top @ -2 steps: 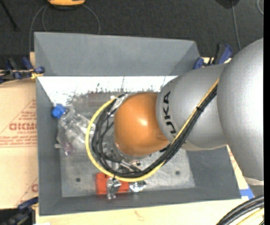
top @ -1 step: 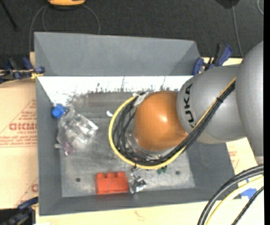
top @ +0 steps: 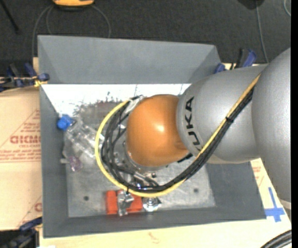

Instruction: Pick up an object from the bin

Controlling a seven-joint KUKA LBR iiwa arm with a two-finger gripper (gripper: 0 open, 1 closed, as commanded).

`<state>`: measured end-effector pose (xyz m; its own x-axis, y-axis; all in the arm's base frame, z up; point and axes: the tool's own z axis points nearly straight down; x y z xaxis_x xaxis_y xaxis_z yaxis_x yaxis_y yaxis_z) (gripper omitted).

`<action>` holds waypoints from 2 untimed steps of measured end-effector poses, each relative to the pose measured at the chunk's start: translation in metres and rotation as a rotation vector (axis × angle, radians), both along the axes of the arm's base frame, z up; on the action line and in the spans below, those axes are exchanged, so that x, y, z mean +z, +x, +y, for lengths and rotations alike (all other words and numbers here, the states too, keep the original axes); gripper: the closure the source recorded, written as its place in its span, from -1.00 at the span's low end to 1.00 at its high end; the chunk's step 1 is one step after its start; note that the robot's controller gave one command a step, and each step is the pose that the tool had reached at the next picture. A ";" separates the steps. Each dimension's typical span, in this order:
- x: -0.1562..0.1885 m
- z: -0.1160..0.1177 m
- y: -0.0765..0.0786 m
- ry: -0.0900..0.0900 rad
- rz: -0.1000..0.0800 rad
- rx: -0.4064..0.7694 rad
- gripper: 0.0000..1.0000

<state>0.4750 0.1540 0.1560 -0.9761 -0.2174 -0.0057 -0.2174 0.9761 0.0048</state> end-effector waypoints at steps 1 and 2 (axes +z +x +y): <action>-0.053 -0.038 0.000 -0.006 -0.007 0.133 -1.00; -0.081 -0.035 0.018 -0.002 -0.008 0.105 -1.00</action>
Offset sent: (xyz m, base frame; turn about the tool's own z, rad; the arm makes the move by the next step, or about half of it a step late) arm -0.0033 -0.0359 -0.0542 -0.1373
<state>0.4930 0.1193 0.0751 -0.9478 -0.3187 -0.0125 -0.3187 0.9478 0.0006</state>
